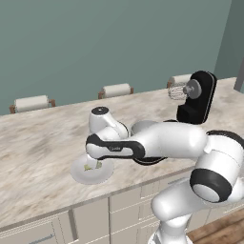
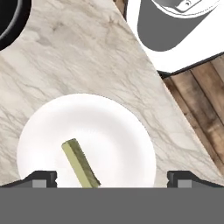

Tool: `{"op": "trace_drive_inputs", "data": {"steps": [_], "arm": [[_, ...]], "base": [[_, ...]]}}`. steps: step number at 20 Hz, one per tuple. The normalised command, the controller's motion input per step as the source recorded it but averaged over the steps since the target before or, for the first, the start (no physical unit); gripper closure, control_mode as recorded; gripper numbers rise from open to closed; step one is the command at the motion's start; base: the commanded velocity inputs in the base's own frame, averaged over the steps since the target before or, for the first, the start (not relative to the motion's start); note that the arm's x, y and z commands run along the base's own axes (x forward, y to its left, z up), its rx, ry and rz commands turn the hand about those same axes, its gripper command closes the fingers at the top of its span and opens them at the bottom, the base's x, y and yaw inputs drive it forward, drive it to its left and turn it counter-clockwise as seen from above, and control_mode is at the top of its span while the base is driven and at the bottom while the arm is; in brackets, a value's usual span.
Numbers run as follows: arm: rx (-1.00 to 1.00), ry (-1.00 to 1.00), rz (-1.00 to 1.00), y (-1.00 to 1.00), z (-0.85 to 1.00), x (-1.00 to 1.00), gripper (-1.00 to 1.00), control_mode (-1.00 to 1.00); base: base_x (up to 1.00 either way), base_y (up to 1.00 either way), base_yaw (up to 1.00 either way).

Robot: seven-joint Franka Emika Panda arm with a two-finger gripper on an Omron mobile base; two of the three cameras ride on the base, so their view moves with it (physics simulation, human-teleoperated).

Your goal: Add butter and sugar cubes to the stand mixer bowl and then turn on the stand mixer to begin making frosting.

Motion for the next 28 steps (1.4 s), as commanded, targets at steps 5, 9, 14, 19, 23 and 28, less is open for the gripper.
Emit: {"op": "trace_drive_inputs", "data": {"steps": [5,9,14,19,23,28], "arm": [[0.00,0.04,0.13,0.00,-0.33,0.15,-1.00,-1.00],[0.00,0.00,0.17,-0.09,-0.24,0.25,-1.00,-1.00],[0.00,0.00,0.16,-0.07,-0.26,0.16,-1.00,-1.00],[0.00,0.00,0.15,-0.04,-0.23,0.18,-1.00,-1.00],[0.00,0.00,0.14,-0.09,-0.22,0.19,-1.00,-1.00],[0.00,0.00,0.13,-0.17,-0.18,0.20,-1.00,-1.00]], "base": [[0.00,0.00,0.00],[0.00,0.00,0.00],[0.00,0.00,0.00],[0.00,0.00,0.00],[0.00,0.00,0.00],[0.00,0.00,0.00]]}}
